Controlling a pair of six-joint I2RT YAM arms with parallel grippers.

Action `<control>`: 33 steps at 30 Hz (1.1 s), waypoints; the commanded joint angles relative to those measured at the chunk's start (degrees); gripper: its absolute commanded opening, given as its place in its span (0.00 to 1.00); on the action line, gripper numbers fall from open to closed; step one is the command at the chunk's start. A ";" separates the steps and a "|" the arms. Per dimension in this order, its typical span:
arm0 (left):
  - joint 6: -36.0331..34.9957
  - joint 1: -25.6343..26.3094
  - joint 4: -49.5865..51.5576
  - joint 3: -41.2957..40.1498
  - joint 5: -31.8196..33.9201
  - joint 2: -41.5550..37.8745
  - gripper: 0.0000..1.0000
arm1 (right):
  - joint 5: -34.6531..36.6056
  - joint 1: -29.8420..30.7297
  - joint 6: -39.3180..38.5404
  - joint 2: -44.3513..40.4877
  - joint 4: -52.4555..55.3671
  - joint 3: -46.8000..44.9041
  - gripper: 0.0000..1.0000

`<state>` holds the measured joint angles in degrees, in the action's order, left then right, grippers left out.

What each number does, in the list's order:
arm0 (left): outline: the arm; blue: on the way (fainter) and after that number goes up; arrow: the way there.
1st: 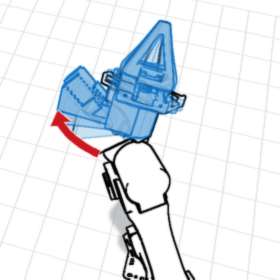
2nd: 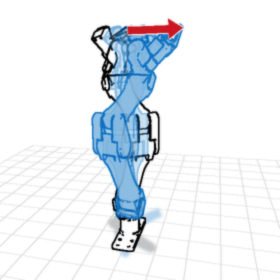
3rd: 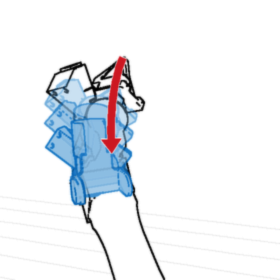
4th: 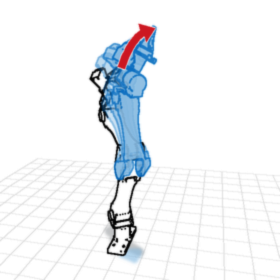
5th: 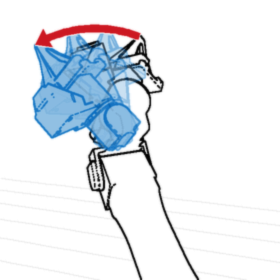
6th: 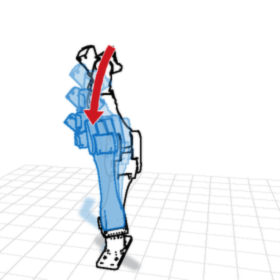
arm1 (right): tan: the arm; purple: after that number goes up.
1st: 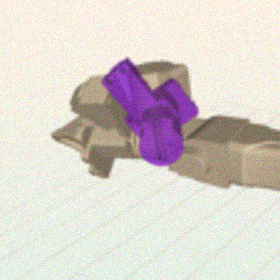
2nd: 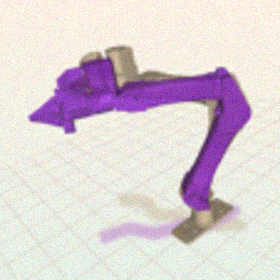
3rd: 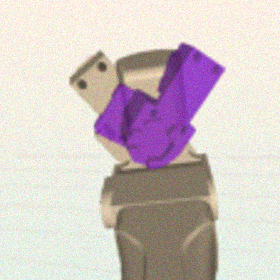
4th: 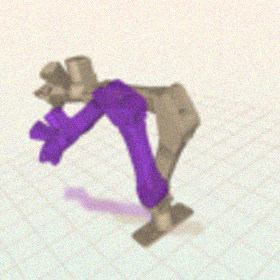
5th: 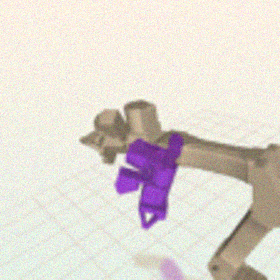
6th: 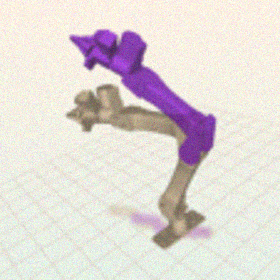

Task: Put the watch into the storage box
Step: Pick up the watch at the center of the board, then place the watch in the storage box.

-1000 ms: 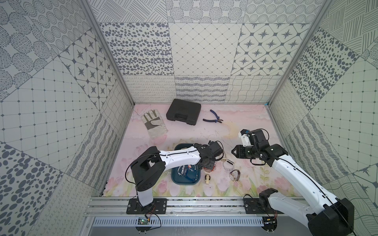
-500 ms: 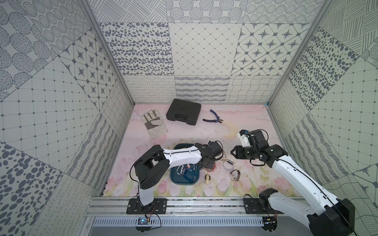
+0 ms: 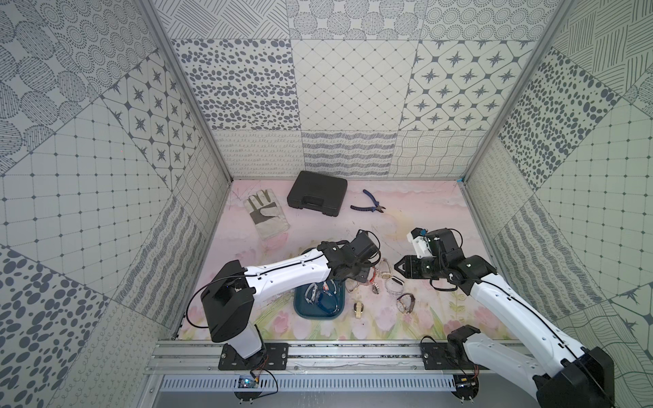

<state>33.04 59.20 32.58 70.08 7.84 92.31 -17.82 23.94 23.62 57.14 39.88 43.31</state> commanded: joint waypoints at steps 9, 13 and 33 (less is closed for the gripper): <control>-3.46 -2.86 2.78 2.95 -3.51 -5.20 0.00 | -5.31 0.31 1.82 -2.19 -5.79 -2.50 0.41; -4.50 -2.86 4.72 5.15 -3.34 -5.40 0.00 | -4.54 0.40 1.91 -2.65 -5.78 -3.14 0.41; 0.63 -14.43 18.34 -16.73 2.56 -26.12 0.00 | -5.03 1.04 0.22 -2.09 -4.55 -3.51 0.41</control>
<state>30.98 47.64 45.82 58.26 7.51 68.27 -22.52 24.62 24.86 55.42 36.45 40.36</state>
